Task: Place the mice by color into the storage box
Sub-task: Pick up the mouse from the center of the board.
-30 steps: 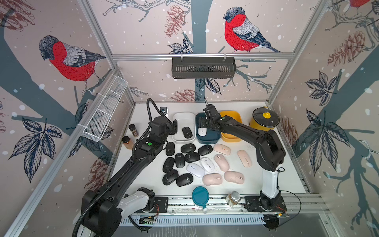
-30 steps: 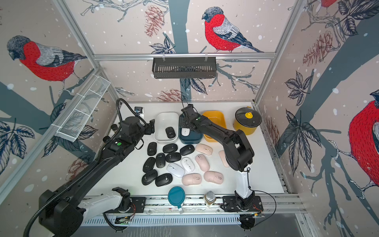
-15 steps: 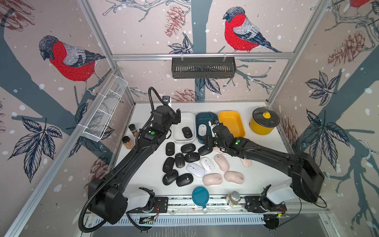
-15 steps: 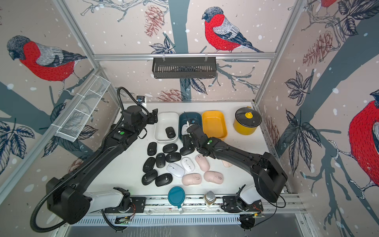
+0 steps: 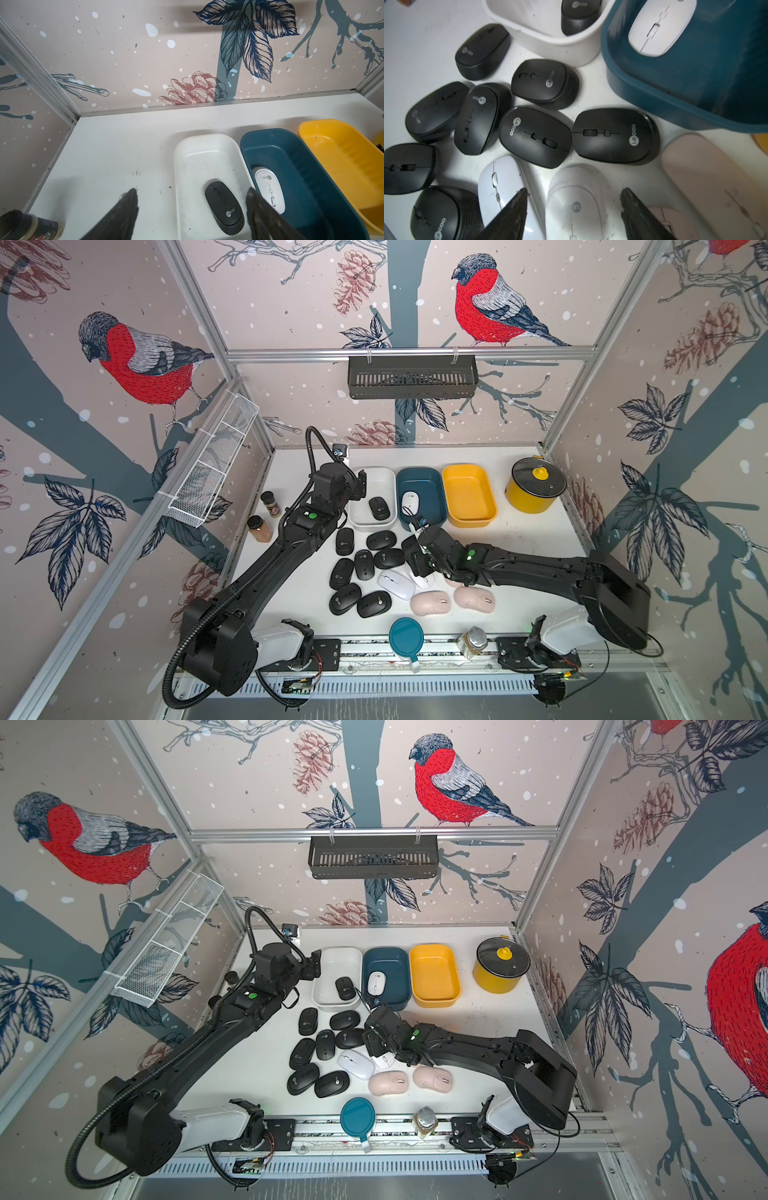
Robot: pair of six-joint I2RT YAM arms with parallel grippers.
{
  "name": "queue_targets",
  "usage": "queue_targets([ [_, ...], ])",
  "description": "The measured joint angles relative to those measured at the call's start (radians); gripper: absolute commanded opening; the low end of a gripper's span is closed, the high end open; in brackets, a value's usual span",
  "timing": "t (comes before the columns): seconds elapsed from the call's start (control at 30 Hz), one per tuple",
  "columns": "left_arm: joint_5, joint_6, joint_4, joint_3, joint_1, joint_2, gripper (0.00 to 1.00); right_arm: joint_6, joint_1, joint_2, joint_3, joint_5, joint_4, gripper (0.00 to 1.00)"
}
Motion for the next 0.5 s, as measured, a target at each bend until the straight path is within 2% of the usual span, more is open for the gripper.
queue_targets([
  [0.5, 0.000, 0.000, 0.002, -0.002, 0.000, 0.012, 0.80, -0.030, 0.028, 0.076, -0.012, -0.022, -0.021, 0.73],
])
